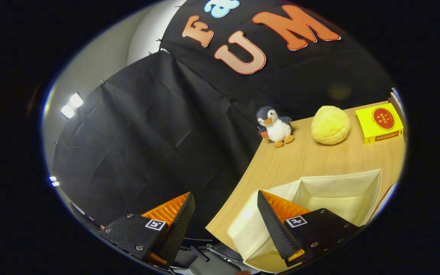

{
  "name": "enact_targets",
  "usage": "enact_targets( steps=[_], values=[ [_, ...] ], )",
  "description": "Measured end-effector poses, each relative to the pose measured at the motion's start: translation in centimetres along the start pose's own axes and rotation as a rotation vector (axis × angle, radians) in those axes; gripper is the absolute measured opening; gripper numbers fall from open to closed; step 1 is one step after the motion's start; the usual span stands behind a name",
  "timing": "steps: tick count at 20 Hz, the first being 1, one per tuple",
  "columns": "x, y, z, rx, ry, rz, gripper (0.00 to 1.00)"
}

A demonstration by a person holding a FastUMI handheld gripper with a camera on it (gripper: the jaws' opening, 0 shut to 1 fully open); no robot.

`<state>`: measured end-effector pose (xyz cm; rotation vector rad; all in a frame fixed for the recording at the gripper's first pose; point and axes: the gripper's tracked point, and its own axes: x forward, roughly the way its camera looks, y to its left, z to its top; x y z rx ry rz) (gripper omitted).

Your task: Open the storage box then place both shoes into the box .Put the left shoe in first, then the right shoe, with the right side of both shoes facing outward in a uniform manner.

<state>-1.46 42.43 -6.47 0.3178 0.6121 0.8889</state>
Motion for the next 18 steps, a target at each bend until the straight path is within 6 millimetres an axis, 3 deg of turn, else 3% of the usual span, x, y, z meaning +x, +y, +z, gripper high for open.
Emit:
enact_targets(
  steps=[4, 8, 14, 18],
  values=[
    [-3.6, -5.8, 2.0, -0.063, -0.101, -0.175, 0.98],
    [-7.8, -12.4, 2.3, -0.102, -0.158, -0.360, 0.98],
    [-13.6, -20.6, 0.1, -0.103, -0.161, -0.584, 0.98],
    [-16.5, -24.6, -2.6, -0.100, -0.123, -0.689, 0.98]
  ],
)
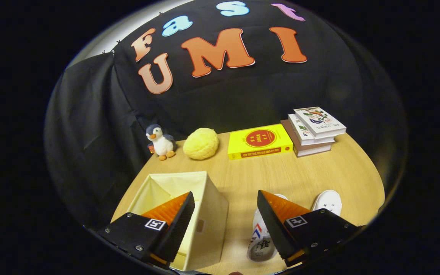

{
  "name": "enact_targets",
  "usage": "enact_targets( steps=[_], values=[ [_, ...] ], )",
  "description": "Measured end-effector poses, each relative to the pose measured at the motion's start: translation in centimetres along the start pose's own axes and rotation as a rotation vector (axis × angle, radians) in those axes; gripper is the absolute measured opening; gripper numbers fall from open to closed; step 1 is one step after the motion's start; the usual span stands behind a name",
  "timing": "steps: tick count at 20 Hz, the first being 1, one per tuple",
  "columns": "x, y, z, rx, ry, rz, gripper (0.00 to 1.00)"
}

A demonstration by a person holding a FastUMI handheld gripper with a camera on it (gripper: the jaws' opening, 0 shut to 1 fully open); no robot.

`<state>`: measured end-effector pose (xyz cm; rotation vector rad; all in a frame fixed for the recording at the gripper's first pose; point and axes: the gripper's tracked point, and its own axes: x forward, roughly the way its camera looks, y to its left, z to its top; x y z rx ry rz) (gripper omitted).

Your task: Open the storage box then place both shoes into the box .Put the left shoe in first, then the right shoe, with the right side of both shoes facing outward in a uniform manner.

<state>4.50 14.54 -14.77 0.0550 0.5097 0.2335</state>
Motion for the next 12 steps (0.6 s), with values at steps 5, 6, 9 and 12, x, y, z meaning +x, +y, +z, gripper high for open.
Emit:
enact_targets(
  steps=[5, 6, 9, 12],
  values=[
    [-0.8, -5.0, -3.9, -0.013, 0.069, -0.091, 0.98],
    [-0.8, -5.9, -4.5, -0.009, 0.085, -0.109, 0.98],
    [-1.0, -8.1, -6.4, 0.001, 0.127, -0.149, 0.99],
    [-1.1, -9.8, -8.4, 0.001, 0.173, -0.183, 0.99]
  ],
)
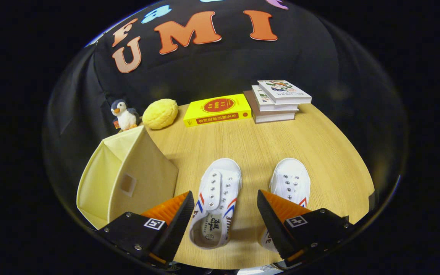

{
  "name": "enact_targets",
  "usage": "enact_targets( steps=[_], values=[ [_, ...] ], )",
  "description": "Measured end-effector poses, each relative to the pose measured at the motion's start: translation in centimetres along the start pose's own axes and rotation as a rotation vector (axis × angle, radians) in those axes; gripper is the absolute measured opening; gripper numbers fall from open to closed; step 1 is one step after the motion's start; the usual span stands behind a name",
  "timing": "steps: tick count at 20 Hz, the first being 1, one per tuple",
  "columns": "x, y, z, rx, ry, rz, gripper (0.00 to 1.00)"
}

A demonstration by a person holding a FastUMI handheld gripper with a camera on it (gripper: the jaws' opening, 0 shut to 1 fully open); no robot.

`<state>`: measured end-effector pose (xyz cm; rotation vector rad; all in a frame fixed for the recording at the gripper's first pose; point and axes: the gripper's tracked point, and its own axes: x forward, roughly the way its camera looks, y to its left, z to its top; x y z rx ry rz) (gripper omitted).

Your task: Open the storage box then place both shoes into the box .Put the left shoe in first, then the right shoe, with the right side of both shoes facing outward in a uniform manner.

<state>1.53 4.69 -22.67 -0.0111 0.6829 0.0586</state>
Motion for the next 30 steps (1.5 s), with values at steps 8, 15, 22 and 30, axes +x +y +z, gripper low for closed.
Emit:
enact_targets(
  steps=[8, 15, 22, 30],
  values=[
    [1.7, -1.3, -4.0, -0.001, 0.129, -0.032, 0.97],
    [4.1, -1.2, -5.3, 0.012, 0.234, -0.053, 0.89],
    [5.6, 1.0, -6.3, -0.046, 0.360, 0.019, 0.53],
    [5.8, 1.5, -6.5, 0.031, 0.376, 0.116, 0.14]
  ],
)
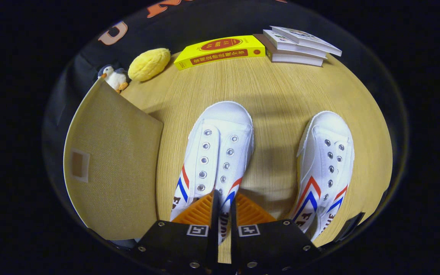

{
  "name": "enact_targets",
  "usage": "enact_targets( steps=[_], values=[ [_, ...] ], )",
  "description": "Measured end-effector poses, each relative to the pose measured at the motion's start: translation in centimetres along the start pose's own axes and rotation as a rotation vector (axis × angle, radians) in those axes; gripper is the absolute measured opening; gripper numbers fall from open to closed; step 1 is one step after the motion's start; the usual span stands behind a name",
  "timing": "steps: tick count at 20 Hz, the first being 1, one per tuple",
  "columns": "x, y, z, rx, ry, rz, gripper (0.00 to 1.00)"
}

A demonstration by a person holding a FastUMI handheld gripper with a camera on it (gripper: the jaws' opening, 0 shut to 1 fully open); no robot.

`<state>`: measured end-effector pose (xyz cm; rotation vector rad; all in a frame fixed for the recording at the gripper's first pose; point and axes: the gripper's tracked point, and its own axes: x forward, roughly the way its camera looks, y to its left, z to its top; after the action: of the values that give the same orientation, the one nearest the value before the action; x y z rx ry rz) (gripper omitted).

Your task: Open the storage box then place both shoes into the box .Put the left shoe in first, then the right shoe, with the right side of both shoes facing outward in a uniform manner.

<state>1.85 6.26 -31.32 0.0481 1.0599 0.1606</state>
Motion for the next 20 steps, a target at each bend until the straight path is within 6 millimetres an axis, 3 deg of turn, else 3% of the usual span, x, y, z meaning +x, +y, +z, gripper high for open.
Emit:
enact_targets(
  steps=[1, 3, 7, 10, 16, 20],
  values=[
    [0.0, -0.1, 0.0, 0.040, -0.029, 0.023, 0.06],
    [-0.2, -0.2, 0.0, 0.188, -0.068, 0.084, 0.00],
    [-1.7, -0.1, 1.0, 0.225, -0.142, 0.129, 0.00],
    [-3.3, 1.0, 3.0, 0.276, -0.182, 0.173, 0.00],
    [-9.4, 3.8, 6.3, 0.274, -0.287, 0.241, 0.00],
    [-14.7, 7.8, 8.7, 0.289, -0.378, 0.328, 0.00]
  ],
)
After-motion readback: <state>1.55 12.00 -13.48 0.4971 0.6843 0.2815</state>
